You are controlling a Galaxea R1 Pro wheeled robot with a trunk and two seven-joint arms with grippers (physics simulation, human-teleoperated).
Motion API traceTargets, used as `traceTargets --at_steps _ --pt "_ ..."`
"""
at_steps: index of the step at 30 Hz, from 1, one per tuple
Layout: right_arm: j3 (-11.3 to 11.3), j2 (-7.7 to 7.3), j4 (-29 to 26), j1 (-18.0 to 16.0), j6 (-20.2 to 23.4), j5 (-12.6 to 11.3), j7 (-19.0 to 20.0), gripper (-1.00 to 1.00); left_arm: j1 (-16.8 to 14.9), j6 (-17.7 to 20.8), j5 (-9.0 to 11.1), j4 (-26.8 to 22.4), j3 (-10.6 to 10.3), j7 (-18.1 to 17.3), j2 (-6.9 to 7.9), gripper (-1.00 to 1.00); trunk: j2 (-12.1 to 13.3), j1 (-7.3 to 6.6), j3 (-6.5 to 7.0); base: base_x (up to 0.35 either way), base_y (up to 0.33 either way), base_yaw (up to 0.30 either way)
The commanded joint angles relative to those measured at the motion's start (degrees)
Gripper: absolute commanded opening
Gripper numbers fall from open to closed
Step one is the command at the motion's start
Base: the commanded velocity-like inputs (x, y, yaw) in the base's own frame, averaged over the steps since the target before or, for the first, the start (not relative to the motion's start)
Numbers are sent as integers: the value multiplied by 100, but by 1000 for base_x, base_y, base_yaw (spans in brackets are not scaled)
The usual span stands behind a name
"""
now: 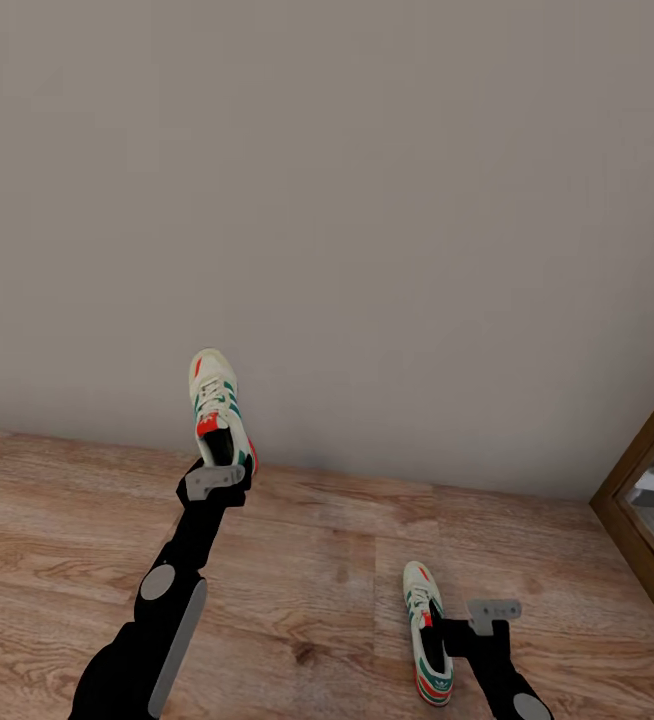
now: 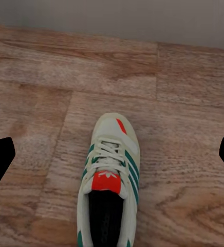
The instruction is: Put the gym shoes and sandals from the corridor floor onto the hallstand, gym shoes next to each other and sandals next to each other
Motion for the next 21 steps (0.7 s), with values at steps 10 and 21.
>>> traceTargets --at_steps 10,21 --pt "-1 2 1260 -28 -1125 21 -1 100 -2 -8 30 -7 -12 40 2 -100 -2 -1 -5 0 0 0" --pt "-1 9 1258 -30 -1282 25 -1 100 -2 -8 22 -17 -12 40 2 -100 -2 -1 -5 0 0 0"
